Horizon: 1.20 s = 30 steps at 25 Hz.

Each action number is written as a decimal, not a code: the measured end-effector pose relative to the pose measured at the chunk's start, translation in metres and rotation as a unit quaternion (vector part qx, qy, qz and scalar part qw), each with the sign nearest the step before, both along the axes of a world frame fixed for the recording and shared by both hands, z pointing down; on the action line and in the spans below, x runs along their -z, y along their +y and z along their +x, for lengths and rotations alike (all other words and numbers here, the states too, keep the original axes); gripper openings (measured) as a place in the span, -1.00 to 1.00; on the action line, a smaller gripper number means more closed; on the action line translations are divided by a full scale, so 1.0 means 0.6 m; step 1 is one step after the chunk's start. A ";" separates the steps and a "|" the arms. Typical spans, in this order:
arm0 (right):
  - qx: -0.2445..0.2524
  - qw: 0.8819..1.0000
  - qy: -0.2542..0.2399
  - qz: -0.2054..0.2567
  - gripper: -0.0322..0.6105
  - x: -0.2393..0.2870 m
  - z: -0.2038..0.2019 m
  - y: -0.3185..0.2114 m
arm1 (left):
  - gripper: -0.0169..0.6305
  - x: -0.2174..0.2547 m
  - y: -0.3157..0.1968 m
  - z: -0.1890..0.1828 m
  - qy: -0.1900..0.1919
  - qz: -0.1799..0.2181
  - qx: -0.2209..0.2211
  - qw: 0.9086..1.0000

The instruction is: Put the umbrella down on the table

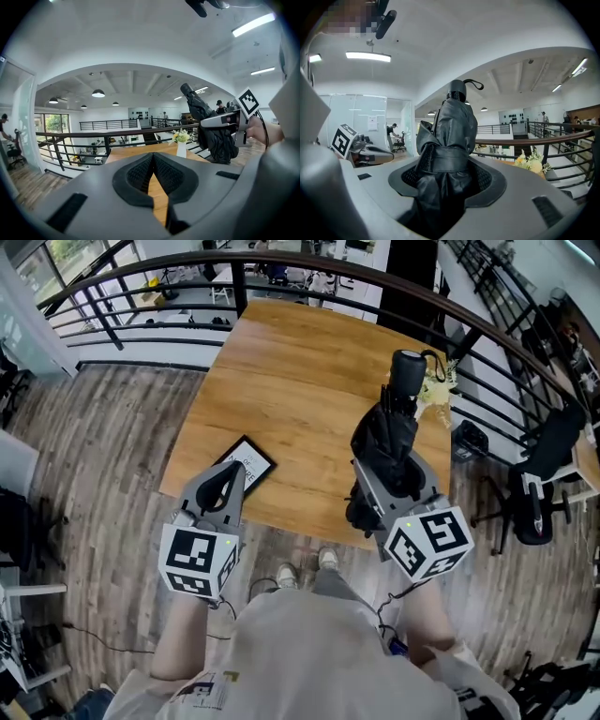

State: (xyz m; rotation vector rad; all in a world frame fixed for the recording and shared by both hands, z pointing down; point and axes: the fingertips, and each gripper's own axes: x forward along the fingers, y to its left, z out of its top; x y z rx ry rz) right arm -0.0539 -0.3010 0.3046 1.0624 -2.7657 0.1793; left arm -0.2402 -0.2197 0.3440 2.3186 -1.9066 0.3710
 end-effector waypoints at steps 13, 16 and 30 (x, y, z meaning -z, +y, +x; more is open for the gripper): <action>0.078 0.996 0.028 -0.044 -0.09 -0.063 -0.069 -0.103 | -0.90 -0.036 -0.058 -0.028 -0.012 -0.024 0.068 0.997; 0.100 0.993 0.046 -0.052 -0.09 -0.089 -0.093 -0.134 | -0.90 -0.056 -0.078 -0.042 -0.011 -0.040 0.088 0.995; 0.182 0.972 0.110 -0.101 -0.09 -0.255 -0.222 -0.279 | -0.90 -0.153 -0.182 -0.073 -0.006 -0.098 0.136 0.986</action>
